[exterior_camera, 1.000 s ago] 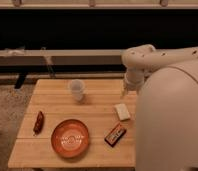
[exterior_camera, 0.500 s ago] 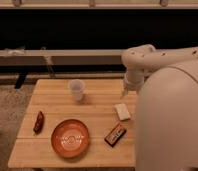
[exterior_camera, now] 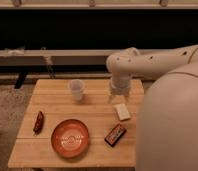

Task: Place the eraser on the white sponge

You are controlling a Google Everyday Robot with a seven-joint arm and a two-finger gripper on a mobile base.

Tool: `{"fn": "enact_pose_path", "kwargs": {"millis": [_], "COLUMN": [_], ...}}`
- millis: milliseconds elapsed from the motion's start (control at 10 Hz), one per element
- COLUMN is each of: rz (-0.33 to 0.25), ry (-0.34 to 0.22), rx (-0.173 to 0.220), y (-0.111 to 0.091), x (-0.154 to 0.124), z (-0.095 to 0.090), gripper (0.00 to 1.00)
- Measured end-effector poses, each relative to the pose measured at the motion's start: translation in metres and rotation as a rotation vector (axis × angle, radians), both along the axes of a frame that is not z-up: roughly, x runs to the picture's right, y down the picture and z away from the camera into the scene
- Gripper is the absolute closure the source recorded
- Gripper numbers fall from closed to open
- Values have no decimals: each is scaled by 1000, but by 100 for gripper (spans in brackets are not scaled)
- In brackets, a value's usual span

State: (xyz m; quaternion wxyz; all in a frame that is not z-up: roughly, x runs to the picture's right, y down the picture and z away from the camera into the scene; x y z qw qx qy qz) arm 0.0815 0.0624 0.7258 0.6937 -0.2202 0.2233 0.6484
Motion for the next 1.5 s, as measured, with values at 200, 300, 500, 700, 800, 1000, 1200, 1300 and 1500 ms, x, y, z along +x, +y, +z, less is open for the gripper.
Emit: {"fn": "enact_pose_path", "kwargs": {"millis": [200, 300, 500, 700, 800, 1000, 1200, 1300, 1500], "rz": [-46, -73, -124, -170, -194, -244, -294, -322, -345], "ry": [-43, -60, -91, -119, -133, -181, -229, -263, -300], "rx": [-8, -13, -26, -45, -53, -80, -106, -114, -117], "y": [11, 15, 24, 35, 41, 66, 98, 117, 140], "x": [-66, -99, -156, -213, -240, -303, -352, -384, -424], "z": [-4, -4, -2, 4, 9, 5, -4, -9, -11], "gripper": [35, 35, 35, 35, 35, 35, 35, 35, 35]}}
